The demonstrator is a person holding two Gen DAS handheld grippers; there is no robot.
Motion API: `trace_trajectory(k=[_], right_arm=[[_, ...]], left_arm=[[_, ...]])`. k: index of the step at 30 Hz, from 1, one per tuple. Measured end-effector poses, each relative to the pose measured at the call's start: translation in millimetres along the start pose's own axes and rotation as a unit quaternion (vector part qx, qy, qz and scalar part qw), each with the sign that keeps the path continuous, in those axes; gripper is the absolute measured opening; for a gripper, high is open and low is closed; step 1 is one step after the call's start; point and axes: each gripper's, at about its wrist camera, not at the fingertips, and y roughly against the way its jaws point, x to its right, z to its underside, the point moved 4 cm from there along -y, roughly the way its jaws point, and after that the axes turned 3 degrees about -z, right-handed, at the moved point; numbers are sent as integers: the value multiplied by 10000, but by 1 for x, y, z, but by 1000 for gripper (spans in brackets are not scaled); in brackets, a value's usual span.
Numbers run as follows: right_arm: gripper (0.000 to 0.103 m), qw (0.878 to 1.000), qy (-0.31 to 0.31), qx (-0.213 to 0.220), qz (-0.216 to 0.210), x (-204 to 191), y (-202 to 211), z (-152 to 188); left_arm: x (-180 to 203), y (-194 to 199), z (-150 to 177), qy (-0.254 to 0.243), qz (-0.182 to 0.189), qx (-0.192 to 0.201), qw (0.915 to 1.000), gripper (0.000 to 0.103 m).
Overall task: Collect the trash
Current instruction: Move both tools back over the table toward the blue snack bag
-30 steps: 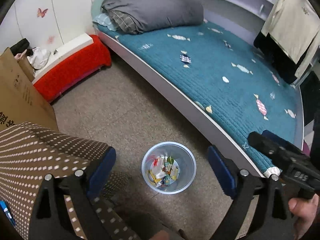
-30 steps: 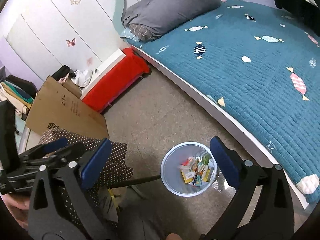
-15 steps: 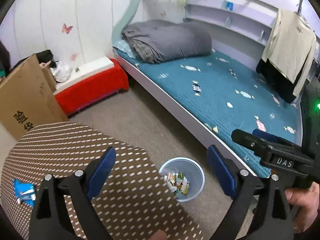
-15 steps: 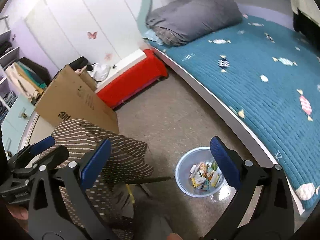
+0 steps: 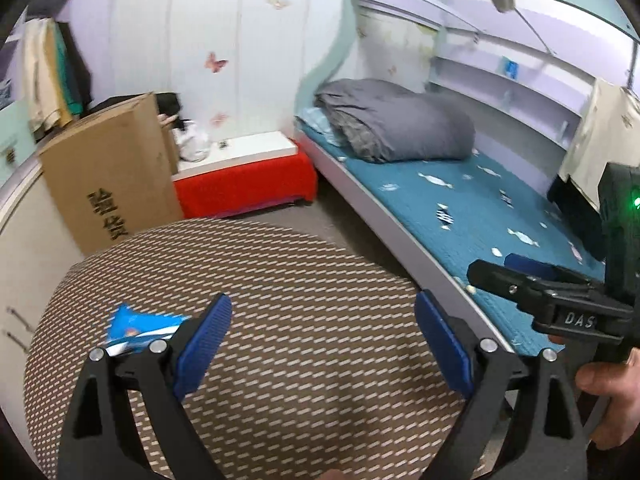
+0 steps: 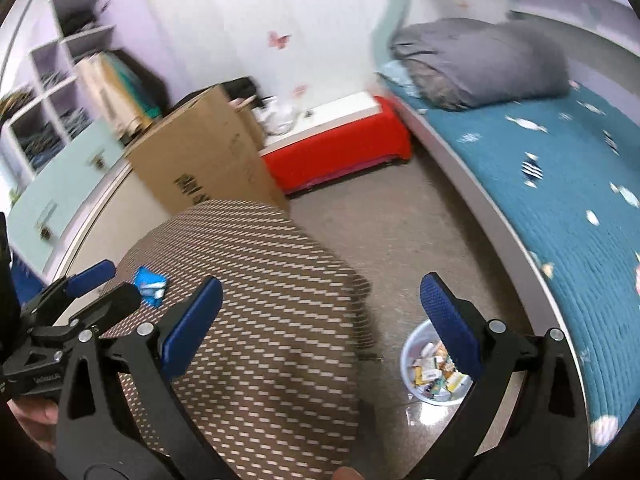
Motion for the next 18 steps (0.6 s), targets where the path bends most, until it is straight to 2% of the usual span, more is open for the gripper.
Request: trace_trajectory(k=[7,10,13,18], right_arm=[[97,9931,920,-428,-585,-95,-50,10],[97,9863,1333,-627,-747,-136,-76,17],[97,9778,1747,-768,-860,-170,-101,21],[97,9614,2394,-933,-988,-218,-132,34]], left_arm=[[-88,19,38,536,-598,-95,9967,90],[-133,27,58,870,-986,-157,9912,90],[-171,33,72,1249,-1198,-193,9847,90],[-211,42,88,1535,-1551,-203,9757,90]])
